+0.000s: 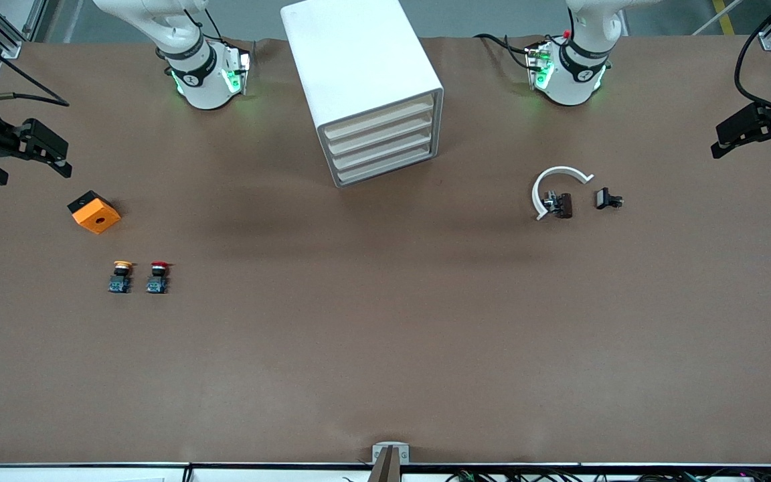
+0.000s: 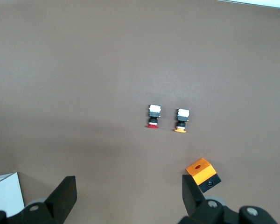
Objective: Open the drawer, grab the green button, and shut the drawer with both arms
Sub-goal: 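Move the left gripper toward the white drawer cabinet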
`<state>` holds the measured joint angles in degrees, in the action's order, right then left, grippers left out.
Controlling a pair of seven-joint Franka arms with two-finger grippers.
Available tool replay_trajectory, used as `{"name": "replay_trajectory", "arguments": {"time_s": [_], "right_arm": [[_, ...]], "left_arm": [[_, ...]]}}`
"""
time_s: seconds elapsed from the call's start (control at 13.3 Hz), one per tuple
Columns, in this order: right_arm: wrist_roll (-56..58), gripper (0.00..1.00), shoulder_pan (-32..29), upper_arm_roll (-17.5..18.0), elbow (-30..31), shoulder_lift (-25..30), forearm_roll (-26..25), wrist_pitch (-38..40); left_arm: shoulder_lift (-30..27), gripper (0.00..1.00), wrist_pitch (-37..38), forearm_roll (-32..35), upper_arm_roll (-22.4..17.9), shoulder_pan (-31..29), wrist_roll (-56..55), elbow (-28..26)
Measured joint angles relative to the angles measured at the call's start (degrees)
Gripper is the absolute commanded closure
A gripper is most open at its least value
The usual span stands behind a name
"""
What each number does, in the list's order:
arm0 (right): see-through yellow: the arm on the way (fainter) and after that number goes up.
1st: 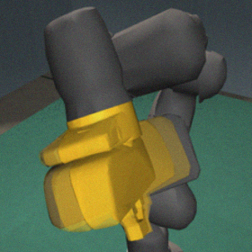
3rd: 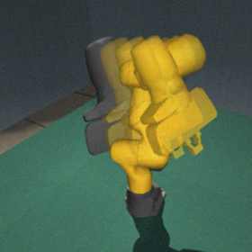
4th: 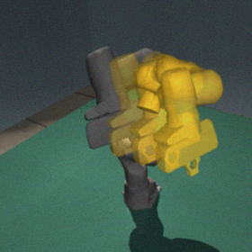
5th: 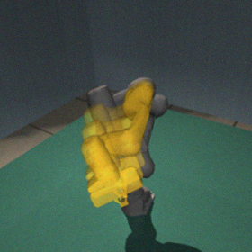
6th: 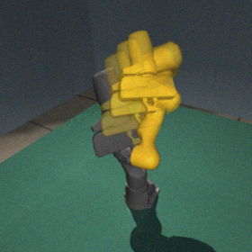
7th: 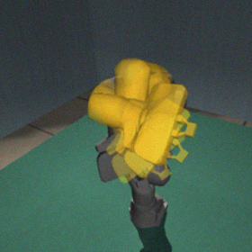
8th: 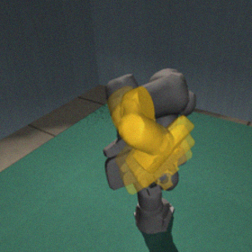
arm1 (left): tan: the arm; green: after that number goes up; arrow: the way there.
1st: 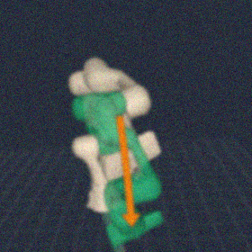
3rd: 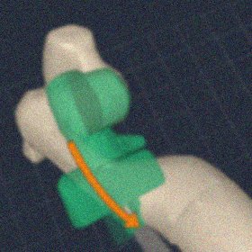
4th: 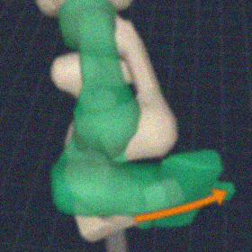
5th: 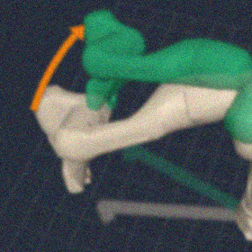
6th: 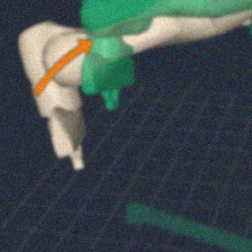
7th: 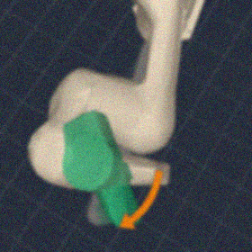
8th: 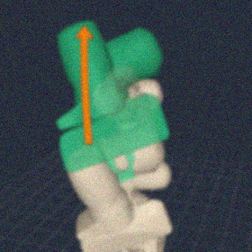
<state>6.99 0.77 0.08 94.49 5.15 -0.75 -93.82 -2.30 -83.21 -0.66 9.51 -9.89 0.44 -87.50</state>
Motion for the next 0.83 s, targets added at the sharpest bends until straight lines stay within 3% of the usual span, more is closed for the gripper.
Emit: {"name": "replay_trajectory", "arguments": {"time_s": [0.45,0.6,0.83], "right_arm": [[0.0,0.0,0.0,0.0,0.0,0.0,0.0,0.0],[0.0,0.0,0.2,0.0,0.0,0.0,0.0,0.1],[0.0,0.0,0.8,0.0,-0.1,0.0,0.0,0.1]], "left_arm": [[1.3,0.0,0.4,0.0,0.6,0.3,0.0,-0.1],[4.6,0.0,-0.3,0.0,0.9,0.7,0.0,0.0],[12.1,0.0,-7.7,0.0,2.3,2.3,-0.3,0.1]]}}
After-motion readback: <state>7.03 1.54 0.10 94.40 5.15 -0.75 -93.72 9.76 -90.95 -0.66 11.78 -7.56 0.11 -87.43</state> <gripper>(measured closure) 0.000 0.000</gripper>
